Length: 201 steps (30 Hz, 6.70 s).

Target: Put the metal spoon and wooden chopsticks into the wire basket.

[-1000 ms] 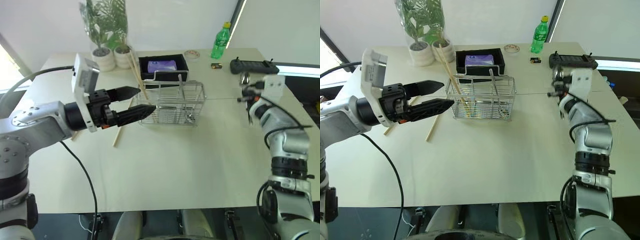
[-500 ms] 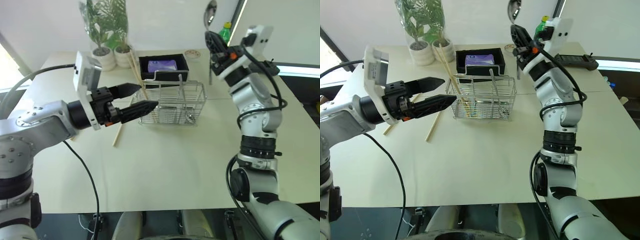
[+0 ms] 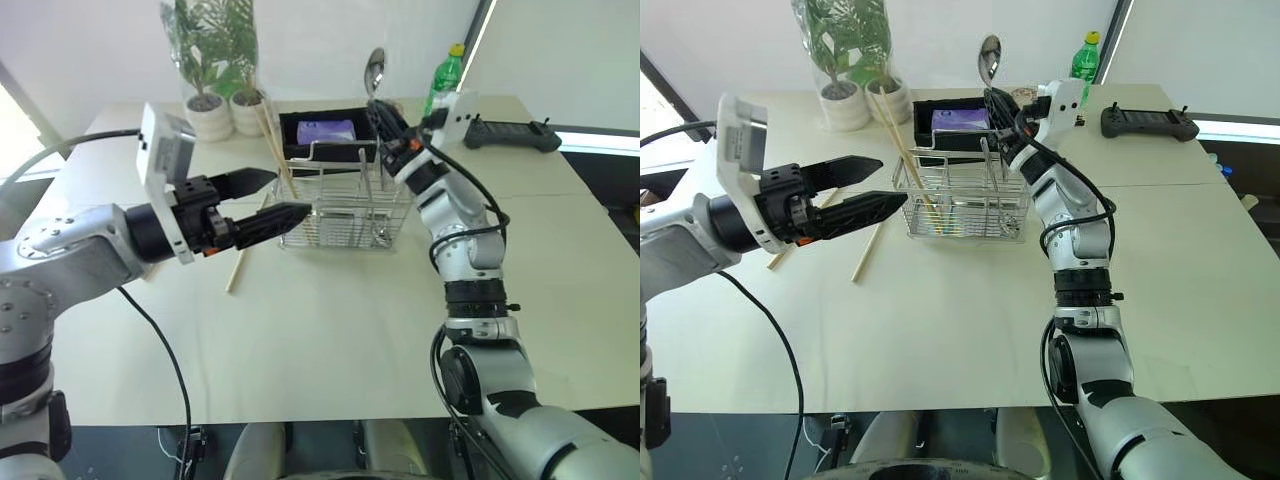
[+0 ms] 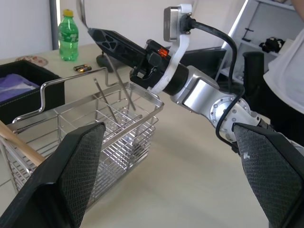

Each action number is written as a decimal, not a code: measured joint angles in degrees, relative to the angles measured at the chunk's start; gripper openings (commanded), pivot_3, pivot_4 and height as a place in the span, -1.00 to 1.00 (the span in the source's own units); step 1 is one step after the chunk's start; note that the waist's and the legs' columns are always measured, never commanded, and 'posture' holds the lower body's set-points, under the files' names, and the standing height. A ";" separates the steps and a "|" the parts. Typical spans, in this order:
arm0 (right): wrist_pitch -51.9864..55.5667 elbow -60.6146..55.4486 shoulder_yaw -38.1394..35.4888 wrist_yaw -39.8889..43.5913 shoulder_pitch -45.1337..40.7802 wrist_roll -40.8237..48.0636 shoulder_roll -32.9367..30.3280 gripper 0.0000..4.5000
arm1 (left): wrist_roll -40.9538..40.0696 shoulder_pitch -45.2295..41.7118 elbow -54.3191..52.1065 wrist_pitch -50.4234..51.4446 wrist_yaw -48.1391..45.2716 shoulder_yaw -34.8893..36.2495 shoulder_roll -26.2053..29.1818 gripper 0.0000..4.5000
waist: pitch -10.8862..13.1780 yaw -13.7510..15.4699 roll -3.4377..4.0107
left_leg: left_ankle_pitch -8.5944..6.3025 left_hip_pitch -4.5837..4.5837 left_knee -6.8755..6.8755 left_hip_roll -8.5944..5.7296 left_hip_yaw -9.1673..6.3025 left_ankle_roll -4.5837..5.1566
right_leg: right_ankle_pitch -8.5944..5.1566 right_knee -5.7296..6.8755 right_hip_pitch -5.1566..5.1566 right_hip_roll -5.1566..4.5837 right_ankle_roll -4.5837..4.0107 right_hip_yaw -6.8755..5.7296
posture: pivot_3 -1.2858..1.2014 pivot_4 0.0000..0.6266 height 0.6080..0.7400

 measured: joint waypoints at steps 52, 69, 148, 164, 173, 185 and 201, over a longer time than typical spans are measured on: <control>30.74 -39.44 2.00 25.14 18.74 12.06 -41.60 0.95 | 55.18 -0.28 47.44 -12.83 -28.04 -12.70 4.74 1.00 | 0.05 0.48 -0.19 | -0.01 -0.26 -0.09 -0.02 0.05 0.01 | -0.10 -0.13 -0.21 -0.22 -0.14 -0.12 | 0.03 -0.52 0.64; 34.56 -49.05 -3.87 15.83 27.72 14.96 -39.83 0.95 | 81.99 -35.80 99.22 -29.44 -41.74 -24.63 -6.50 1.00 | -0.01 0.34 -0.43 | -0.02 -0.34 0.15 -0.05 -0.05 0.02 | 0.08 -0.03 -0.13 -0.13 0.24 -0.23 | 0.03 -0.52 0.64; 36.65 -50.07 -10.92 11.50 31.10 20.60 -44.13 1.00 | 58.39 -30.52 46.55 -23.74 -20.98 -4.08 -37.64 -0.98 | -0.07 0.51 -0.47 | -0.01 -0.21 0.41 -0.06 -0.08 0.02 | 0.23 0.06 0.09 -0.09 0.43 -0.14 | 0.03 -0.52 0.64; 37.94 -51.19 -13.26 8.72 32.83 22.02 -44.14 1.00 | 58.91 -27.53 46.33 -26.19 -18.44 -4.58 -40.20 0.99 | -0.07 0.55 -0.47 | -0.01 -0.22 0.41 -0.06 -0.08 0.02 | 0.23 0.05 0.10 -0.09 0.43 -0.15 | 0.03 -0.52 0.64; 37.72 -51.05 -13.00 9.11 32.89 21.88 -44.14 1.00 | 55.00 -28.24 40.32 -18.58 -16.30 -2.31 -34.28 0.99 | -0.07 0.40 -0.47 | -0.01 -0.21 0.41 -0.05 -0.09 0.02 | 0.23 0.06 0.10 -0.07 0.43 -0.15 | 0.03 -0.52 0.64; 36.99 -50.76 -11.58 9.77 32.85 21.15 -44.05 1.00 | 48.19 -28.25 33.24 2.09 -17.43 2.51 -10.82 0.99 | -0.07 0.21 -0.45 | -0.01 -0.15 0.38 -0.04 -0.08 0.02 | 0.21 0.10 0.10 -0.05 0.43 -0.14 | 0.03 -0.52 0.64; 35.76 -51.74 -11.56 14.09 38.22 19.70 -45.22 1.00 | 56.07 -26.70 48.91 22.57 -20.72 -19.33 -6.31 0.99 | -0.06 0.45 -0.52 | -0.01 -0.21 0.38 -0.05 -0.11 0.02 | 0.21 0.04 0.11 -0.07 0.42 -0.16 | 0.03 -0.52 0.64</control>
